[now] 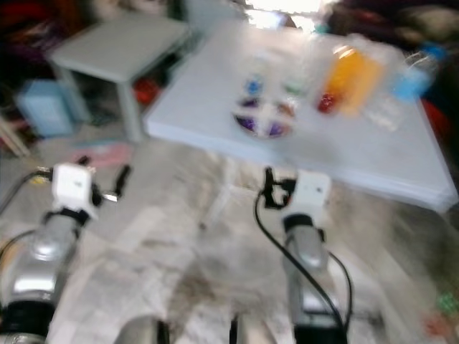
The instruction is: Restocking fridge
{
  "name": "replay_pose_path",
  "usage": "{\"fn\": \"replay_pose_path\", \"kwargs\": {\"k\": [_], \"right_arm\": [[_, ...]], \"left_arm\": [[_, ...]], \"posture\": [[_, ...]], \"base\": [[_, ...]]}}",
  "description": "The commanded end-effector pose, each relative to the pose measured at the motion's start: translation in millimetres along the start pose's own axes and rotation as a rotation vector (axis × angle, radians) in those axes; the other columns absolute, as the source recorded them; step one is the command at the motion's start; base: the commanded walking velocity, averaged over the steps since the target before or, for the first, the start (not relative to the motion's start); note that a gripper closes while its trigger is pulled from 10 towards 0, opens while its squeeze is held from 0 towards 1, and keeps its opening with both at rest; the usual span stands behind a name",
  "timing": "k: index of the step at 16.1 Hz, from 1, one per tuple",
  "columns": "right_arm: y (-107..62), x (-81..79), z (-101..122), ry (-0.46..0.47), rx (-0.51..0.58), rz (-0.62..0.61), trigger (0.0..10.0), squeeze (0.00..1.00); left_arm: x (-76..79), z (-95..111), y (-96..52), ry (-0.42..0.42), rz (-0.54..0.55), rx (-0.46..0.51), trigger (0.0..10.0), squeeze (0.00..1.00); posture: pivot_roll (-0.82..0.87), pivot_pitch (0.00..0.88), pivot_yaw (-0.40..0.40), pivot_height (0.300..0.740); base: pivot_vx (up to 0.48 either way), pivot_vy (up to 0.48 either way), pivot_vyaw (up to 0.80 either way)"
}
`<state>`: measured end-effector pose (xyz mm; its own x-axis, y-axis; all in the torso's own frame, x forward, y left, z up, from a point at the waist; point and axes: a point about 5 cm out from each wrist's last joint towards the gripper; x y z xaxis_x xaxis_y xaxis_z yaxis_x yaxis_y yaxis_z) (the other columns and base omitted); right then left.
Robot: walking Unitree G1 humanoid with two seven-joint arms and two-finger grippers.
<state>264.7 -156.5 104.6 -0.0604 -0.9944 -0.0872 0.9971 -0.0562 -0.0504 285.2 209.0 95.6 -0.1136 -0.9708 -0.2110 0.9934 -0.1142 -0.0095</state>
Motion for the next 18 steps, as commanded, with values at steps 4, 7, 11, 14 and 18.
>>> {"fn": "replay_pose_path", "kwargs": {"k": [4, 7, 11, 14, 18], "right_arm": [[0.5, 3.9, 6, -0.001, 0.02, -0.031, 10.0, 0.0], [-0.1, 3.9, 4, -0.002, 0.018, -0.034, 10.0, 0.0], [5.3, 5.2, 8, -0.005, 0.033, -0.037, 10.0, 0.0], [5.3, 7.1, 8, -0.012, 0.035, -0.04, 10.0, 0.0], [5.1, 7.0, 7, -0.015, 0.031, -0.041, 10.0, 0.0]], "left_arm": [[15.8, 6, -3.9, -0.016, -0.073, 0.012, 10.0, 0.0], [25.0, 6, -5.6, -0.063, -0.09, 0.022, 10.0, 0.0], [25.4, 6, -1.1, -0.088, -0.078, 0.019, 10.0, 0.0], [27.2, 7, 2.3, -0.096, -0.082, 0.017, 10.0, 0.0], [30.3, 7, 4.6, -0.12, -0.089, 0.02, 10.0, 0.0]], "posture": [[-0.03, 0.094, -0.021, 0.74], [-0.04, 0.069, -0.031, 0.74], [-0.04, 0.06, -0.034, 0.74], [-0.04, 0.055, -0.032, 0.74], [-0.05, 0.051, -0.035, 0.74]], "base": [[0.0, 0.0, -0.5], [0.454, 0.0, 0.0], [0.472, 0.0, 0.0], [0.457, 0.0, 0.0], [0.443, 0.0, -0.13]]}}
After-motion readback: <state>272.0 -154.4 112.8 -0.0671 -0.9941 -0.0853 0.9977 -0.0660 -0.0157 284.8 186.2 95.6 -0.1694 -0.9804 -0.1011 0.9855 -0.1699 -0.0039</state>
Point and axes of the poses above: a point about 5 cm out from each wrist's last joint towards the gripper, its own y axis pointing out of the wrist towards the gripper, its own z axis along the axis of the wrist's last joint, x = y × z, and after that the axes turned 1 degree about -y, right-handed
